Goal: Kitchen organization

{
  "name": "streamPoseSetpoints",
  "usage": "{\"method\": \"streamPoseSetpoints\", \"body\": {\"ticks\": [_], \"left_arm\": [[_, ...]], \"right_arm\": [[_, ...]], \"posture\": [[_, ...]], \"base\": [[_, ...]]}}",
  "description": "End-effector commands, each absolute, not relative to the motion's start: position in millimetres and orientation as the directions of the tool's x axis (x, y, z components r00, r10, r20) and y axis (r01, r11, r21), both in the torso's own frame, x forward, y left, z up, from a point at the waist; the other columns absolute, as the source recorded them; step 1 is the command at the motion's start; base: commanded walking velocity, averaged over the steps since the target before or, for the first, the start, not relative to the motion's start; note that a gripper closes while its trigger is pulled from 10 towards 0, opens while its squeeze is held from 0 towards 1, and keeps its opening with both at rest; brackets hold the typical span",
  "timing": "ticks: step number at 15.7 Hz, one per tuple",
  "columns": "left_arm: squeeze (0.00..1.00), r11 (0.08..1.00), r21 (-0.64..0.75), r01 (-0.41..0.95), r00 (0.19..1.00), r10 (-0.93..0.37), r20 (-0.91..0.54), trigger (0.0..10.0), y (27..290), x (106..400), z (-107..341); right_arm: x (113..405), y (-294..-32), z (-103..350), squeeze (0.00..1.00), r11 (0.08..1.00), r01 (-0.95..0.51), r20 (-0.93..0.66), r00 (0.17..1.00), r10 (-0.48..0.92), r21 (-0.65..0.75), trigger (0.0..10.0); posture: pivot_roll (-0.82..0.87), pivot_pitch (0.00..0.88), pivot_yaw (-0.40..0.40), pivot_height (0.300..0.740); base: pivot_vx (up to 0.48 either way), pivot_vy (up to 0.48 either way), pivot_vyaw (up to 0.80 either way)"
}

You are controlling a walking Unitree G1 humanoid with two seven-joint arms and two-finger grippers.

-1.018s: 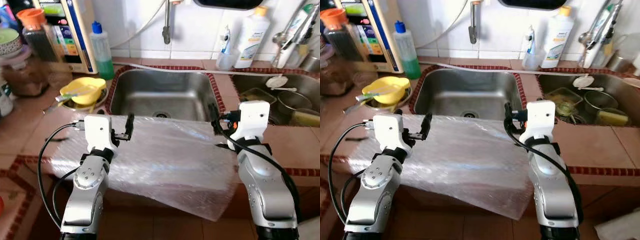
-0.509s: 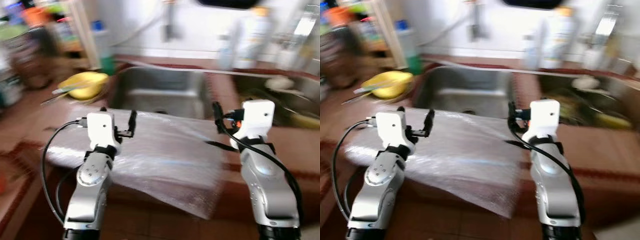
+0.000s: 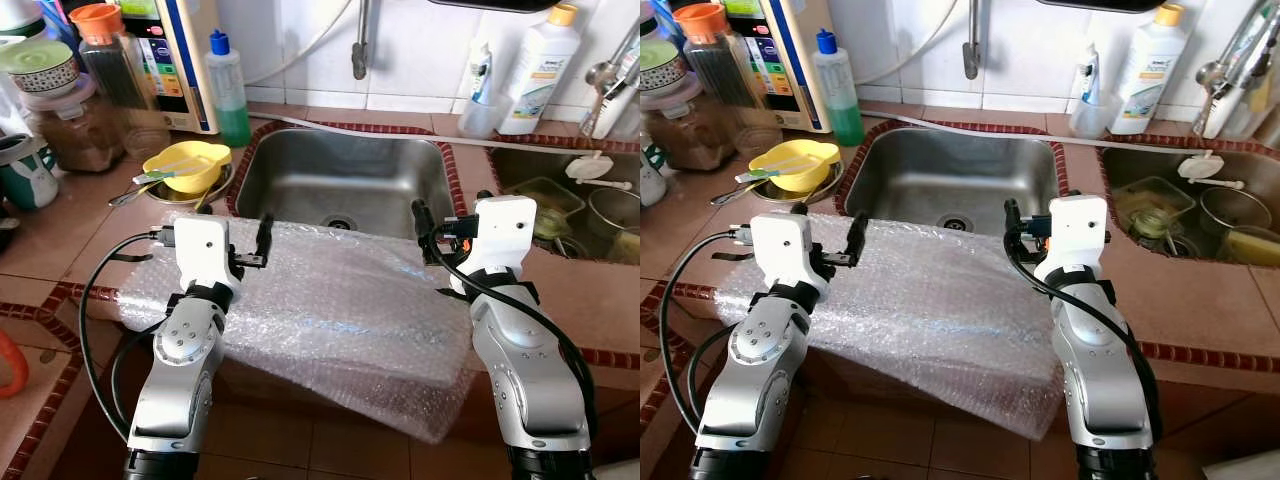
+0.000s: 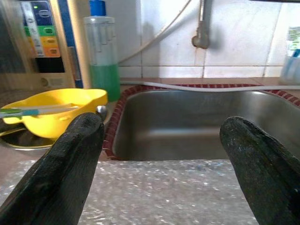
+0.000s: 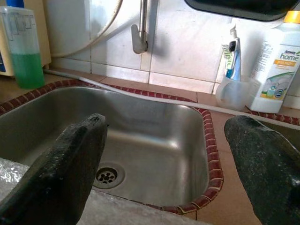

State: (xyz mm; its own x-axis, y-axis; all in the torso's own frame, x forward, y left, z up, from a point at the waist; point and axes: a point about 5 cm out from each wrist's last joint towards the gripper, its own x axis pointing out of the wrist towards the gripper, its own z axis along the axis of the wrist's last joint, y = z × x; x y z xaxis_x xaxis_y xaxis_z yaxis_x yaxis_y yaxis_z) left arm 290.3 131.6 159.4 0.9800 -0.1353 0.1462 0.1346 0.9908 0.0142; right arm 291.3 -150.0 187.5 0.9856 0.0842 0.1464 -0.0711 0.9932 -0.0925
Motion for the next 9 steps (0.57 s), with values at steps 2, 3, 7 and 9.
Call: {"method": "streamPoseSetpoints", "body": {"ticks": [2,3,7,9], "left_arm": [[0.00,0.991,0.007,0.137,0.976,-0.136,0.170,10.0,131.7,289.2,165.7],[0.00,0.991,0.009,0.136,0.976,-0.135,0.172,10.0,131.7,289.4,165.9],[0.00,0.989,-0.003,0.148,0.973,-0.145,0.180,10.0,130.1,289.9,167.0],[0.00,0.988,-0.004,0.151,0.972,-0.148,0.183,10.0,129.8,290.7,168.1]], "right_arm": [[290.1,-149.3,189.4,0.00,0.993,-0.075,0.160,0.983,0.089,-0.096,10.0],[290.1,-148.6,189.7,0.00,0.992,-0.077,0.162,0.982,0.092,-0.096,10.0],[289.6,-148.9,189.6,0.00,0.992,-0.078,0.161,0.983,0.093,-0.094,10.0],[288.8,-150.3,189.9,0.00,0.993,-0.078,0.162,0.983,0.092,-0.094,10.0]], "posture": [[-0.01,0.074,0.025,0.740],[-0.01,0.075,0.025,0.740],[-0.01,0.077,0.026,0.740],[-0.02,0.078,0.026,0.740]], "base": [[0.000,0.000,0.00],[0.000,0.000,0.00],[0.122,0.000,0.00],[0.341,0.000,0.00]]}}
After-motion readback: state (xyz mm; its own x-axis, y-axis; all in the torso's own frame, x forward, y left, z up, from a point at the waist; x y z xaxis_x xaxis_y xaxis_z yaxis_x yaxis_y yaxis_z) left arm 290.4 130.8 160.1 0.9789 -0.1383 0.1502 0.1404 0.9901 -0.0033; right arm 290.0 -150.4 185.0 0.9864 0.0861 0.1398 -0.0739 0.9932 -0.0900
